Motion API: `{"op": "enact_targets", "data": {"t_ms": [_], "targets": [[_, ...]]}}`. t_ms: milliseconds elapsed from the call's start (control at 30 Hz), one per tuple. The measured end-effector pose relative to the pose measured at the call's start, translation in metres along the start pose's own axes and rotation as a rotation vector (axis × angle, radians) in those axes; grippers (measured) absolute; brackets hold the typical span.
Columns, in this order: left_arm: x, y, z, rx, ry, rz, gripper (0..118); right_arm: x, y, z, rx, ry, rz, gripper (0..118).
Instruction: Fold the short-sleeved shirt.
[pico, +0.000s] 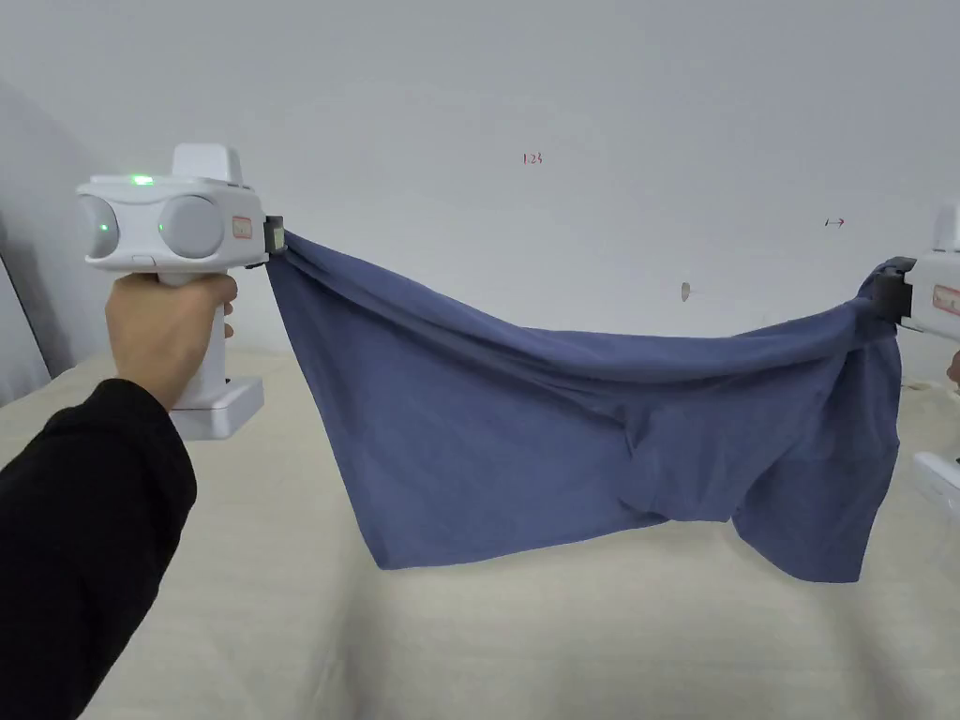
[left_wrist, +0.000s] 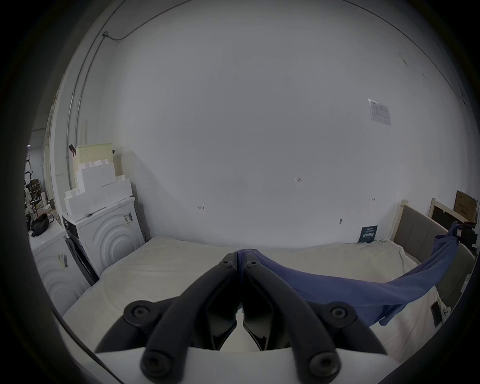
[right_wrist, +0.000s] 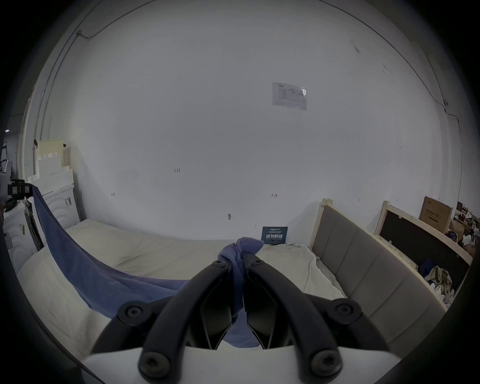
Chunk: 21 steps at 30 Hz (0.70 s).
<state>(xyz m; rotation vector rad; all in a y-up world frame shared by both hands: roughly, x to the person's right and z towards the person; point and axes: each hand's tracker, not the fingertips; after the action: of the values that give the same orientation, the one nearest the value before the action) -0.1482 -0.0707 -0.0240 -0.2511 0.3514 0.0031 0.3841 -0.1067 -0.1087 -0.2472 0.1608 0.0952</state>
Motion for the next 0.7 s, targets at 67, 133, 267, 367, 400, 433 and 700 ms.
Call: {"op": "enact_targets", "data": {"t_ms": [67,133,267,367,400,433,700], "targets": [[0.002,-0.022,-0.007,-0.013,-0.004,-0.002,0,-0.002,-0.020,-0.006,-0.013,0.002,-0.004,5],[0.002,-0.047,-0.015,-0.050,-0.007,-0.014,0,-0.003,-0.041,-0.009,-0.037,0.010,-0.007,5],[0.000,-0.105,-0.013,-0.106,-0.023,-0.001,0,-0.002,-0.090,-0.008,-0.083,0.021,-0.021,5],[-0.005,-0.141,0.004,-0.133,-0.048,0.028,0,-0.003,-0.122,0.005,-0.118,0.030,-0.026,5],[-0.008,-0.154,0.010,-0.155,-0.058,0.043,0,-0.002,-0.133,0.012,-0.120,0.035,-0.030,5],[-0.010,-0.166,0.017,-0.163,-0.065,0.049,0,-0.003,-0.144,0.019,-0.132,0.039,-0.030,5],[-0.024,-0.267,0.086,-0.279,-0.080,0.057,0,-0.006,-0.231,0.097,-0.213,0.066,-0.056,5]]}}
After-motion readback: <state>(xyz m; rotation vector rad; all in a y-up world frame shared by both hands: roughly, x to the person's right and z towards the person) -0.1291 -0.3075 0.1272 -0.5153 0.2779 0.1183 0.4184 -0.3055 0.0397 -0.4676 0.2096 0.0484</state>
